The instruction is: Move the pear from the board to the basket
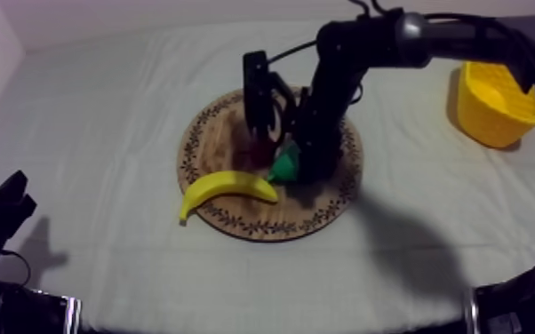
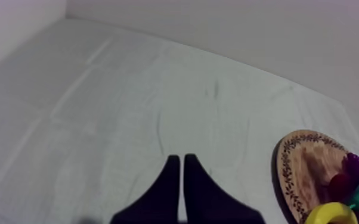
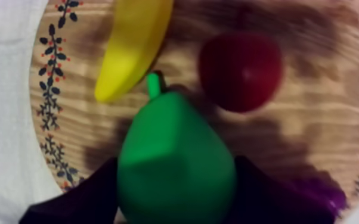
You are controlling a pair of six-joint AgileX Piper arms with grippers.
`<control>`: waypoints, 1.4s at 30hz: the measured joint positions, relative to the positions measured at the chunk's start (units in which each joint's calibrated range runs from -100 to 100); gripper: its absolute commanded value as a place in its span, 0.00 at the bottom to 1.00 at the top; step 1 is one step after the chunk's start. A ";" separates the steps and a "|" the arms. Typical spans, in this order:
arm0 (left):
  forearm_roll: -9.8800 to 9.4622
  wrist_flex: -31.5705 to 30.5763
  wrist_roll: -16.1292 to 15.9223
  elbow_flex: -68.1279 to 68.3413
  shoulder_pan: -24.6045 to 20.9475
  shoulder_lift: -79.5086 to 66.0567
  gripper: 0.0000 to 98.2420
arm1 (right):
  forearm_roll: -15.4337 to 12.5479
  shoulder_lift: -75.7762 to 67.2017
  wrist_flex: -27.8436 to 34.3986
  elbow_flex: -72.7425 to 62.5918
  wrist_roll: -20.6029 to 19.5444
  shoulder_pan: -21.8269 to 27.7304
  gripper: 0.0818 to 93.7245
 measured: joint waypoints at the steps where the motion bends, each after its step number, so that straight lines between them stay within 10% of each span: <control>1: 0.00 0.00 0.00 0.00 0.00 0.00 0.00 | -0.16 -0.52 0.79 -0.79 0.03 0.38 0.50; 18: 0.00 0.00 0.00 0.00 0.00 0.00 0.00 | -2.06 -12.42 16.54 -20.52 -1.91 13.30 0.50; 42: 0.00 0.00 0.00 0.00 0.00 0.00 0.00 | 2.48 -10.51 7.62 -19.16 -7.82 39.20 0.56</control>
